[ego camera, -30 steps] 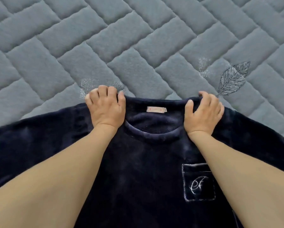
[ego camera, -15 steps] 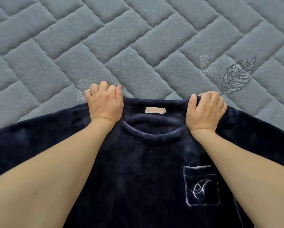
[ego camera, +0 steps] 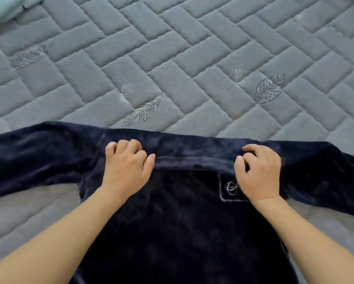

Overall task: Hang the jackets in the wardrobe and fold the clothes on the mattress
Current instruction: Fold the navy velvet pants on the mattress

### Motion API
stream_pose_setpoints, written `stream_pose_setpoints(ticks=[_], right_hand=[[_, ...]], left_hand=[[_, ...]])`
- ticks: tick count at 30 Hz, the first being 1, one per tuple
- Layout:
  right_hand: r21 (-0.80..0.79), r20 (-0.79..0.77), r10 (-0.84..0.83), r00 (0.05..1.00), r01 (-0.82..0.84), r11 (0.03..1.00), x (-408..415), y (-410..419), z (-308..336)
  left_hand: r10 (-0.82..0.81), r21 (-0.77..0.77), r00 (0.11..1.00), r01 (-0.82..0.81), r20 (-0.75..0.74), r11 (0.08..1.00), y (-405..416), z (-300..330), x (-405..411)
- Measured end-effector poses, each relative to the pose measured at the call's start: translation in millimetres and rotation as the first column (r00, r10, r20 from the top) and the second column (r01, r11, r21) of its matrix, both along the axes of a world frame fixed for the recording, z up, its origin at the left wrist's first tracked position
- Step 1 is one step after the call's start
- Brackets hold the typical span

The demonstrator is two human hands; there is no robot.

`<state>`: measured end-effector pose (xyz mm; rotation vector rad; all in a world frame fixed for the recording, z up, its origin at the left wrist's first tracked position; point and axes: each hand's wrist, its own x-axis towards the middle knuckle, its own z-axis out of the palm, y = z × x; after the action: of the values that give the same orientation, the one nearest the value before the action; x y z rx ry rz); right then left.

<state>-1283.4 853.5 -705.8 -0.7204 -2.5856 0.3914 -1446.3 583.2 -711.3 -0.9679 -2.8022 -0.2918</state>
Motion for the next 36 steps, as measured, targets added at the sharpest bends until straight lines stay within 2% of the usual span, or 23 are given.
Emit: stream_pose_setpoints(ticks=[2, 4, 6, 7, 9, 12, 24, 36], right_hand=[[-0.046, 0.168, -0.035, 0.985, 0.043, 0.998, 2, -11, -1], [-0.072, 0.363, -0.042, 0.931, 0.073, 0.995, -15, -18, -9], [-0.051, 0.527, -0.045, 0.849, 0.085, 0.995, -31, -24, -28], [-0.019, 0.569, -0.064, 0.820, 0.091, 0.996, -35, -25, -39], [0.053, 0.572, -0.114, 0.812, 0.102, 0.993, -35, -26, -60], [0.097, 0.542, -0.136, 0.830, 0.099, 0.990, -34, -24, -79], [0.089, 0.560, -0.119, 0.820, 0.083, 0.993, -34, -20, -87], [0.117, 0.575, -0.149, 0.805, 0.099, 0.988, -36, -25, -72]], left_hand=[[0.071, 0.012, 0.992, -0.073, 0.103, 0.997, 5, -1, 14], [0.096, 0.009, 0.970, -0.101, 0.224, 0.995, 29, 0, 11], [0.109, -0.126, 0.935, -0.070, 0.339, 0.990, 49, -14, 3], [0.136, -0.206, 0.928, -0.066, 0.347, 0.976, 53, -27, 0], [0.197, -0.310, 0.932, -0.099, 0.303, 0.945, 51, -54, -2], [0.214, -0.321, 0.952, -0.138, 0.217, 0.937, 49, -75, -2], [0.174, -0.298, 0.945, -0.088, 0.277, 0.950, 54, -76, -5], [0.167, -0.261, 0.947, -0.093, 0.275, 0.961, 55, -67, -5]])
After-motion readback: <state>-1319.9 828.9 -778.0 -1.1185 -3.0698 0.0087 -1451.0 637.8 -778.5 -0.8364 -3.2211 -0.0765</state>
